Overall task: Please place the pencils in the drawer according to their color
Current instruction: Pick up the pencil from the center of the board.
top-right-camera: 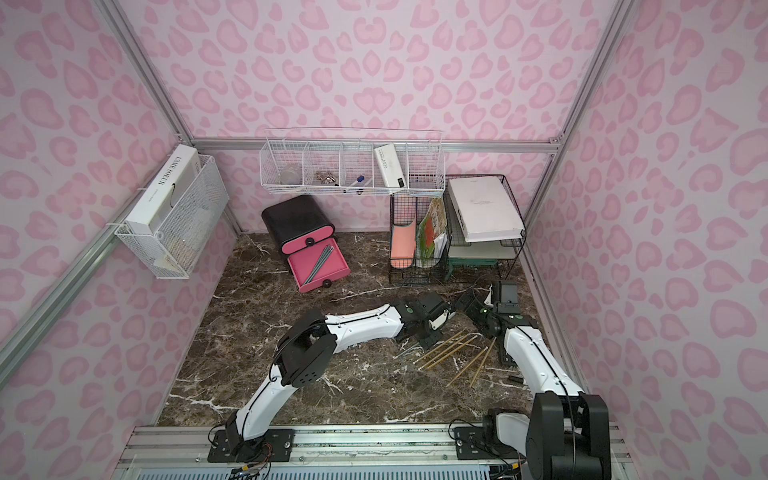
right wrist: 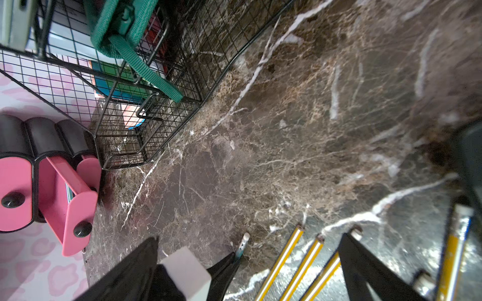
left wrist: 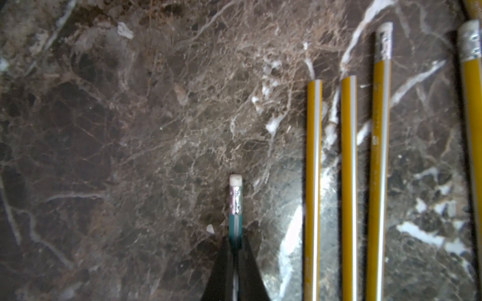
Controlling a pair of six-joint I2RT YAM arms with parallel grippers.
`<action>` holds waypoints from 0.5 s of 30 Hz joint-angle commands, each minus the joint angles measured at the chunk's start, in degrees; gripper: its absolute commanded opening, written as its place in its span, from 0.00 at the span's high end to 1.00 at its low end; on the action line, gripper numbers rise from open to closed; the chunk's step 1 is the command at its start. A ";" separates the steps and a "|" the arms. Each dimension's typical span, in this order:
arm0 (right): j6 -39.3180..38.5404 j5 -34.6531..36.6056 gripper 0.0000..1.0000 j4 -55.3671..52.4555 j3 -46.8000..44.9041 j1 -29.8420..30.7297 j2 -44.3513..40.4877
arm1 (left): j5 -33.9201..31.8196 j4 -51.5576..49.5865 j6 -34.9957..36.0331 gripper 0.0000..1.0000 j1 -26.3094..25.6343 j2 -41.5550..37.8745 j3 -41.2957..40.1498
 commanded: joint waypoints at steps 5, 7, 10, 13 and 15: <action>-0.50 -0.61 0.00 -1.13 0.59 0.01 0.01 | 0.77 -8.11 0.22 1.00 0.87 -2.81 -4.88; -0.47 -0.77 0.00 -1.04 0.59 0.12 0.15 | 0.18 -7.59 0.34 1.00 1.53 -4.85 -5.99; -0.40 -0.87 0.00 -0.78 0.66 0.03 0.42 | -0.67 -7.21 0.54 1.00 2.59 -8.05 -7.33; -0.25 -1.02 0.00 -0.51 0.73 0.09 0.68 | -1.33 -7.13 1.01 1.00 3.66 -11.08 -8.48; -0.13 -1.20 0.00 -0.38 0.66 0.15 0.73 | -1.88 -7.13 1.39 1.00 4.29 -12.93 -9.23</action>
